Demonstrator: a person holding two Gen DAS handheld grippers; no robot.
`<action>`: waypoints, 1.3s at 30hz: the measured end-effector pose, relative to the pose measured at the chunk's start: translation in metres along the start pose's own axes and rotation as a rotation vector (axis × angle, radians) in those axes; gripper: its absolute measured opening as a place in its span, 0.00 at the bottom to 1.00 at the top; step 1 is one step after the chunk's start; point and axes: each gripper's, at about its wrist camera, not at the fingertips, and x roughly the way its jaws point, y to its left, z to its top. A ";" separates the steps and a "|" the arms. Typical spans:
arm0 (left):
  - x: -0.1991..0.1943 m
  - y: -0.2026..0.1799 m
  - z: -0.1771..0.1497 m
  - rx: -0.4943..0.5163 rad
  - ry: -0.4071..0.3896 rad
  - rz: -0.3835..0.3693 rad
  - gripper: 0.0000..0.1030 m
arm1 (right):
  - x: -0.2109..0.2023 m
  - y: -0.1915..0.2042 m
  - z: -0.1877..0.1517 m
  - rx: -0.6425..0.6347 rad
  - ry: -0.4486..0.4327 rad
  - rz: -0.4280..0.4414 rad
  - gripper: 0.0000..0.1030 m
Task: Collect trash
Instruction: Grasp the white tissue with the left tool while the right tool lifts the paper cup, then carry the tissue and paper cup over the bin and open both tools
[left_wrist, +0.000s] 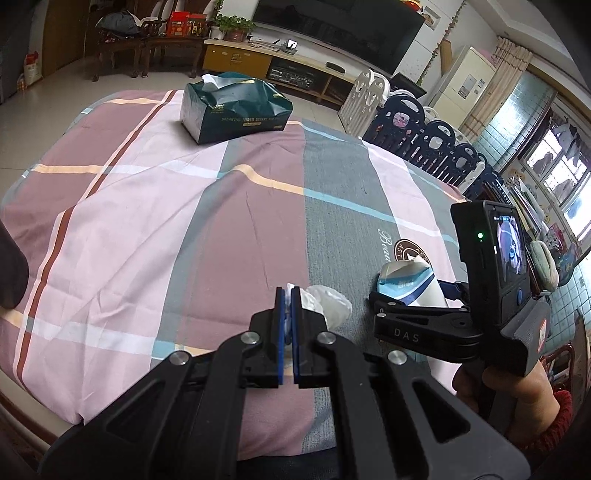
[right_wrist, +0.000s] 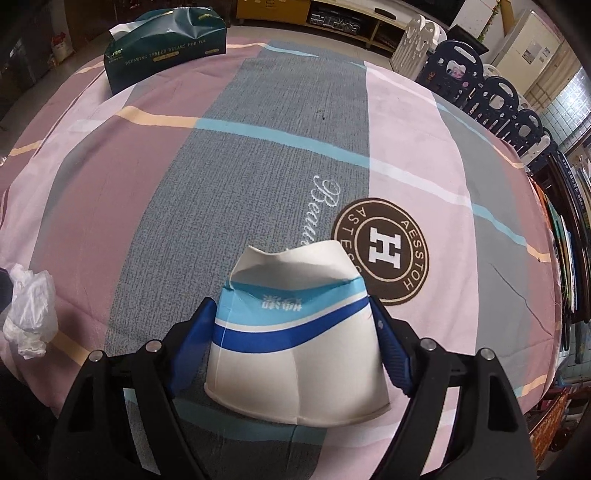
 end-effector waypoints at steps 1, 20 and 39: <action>0.000 0.000 0.000 0.001 -0.002 0.000 0.04 | -0.001 0.000 -0.001 0.000 -0.004 0.005 0.76; -0.015 -0.009 0.002 0.089 -0.075 0.164 0.04 | -0.047 -0.003 -0.032 0.044 -0.086 0.064 0.75; -0.097 -0.157 -0.046 0.385 -0.125 -0.021 0.04 | -0.231 -0.157 -0.160 0.290 -0.343 0.039 0.75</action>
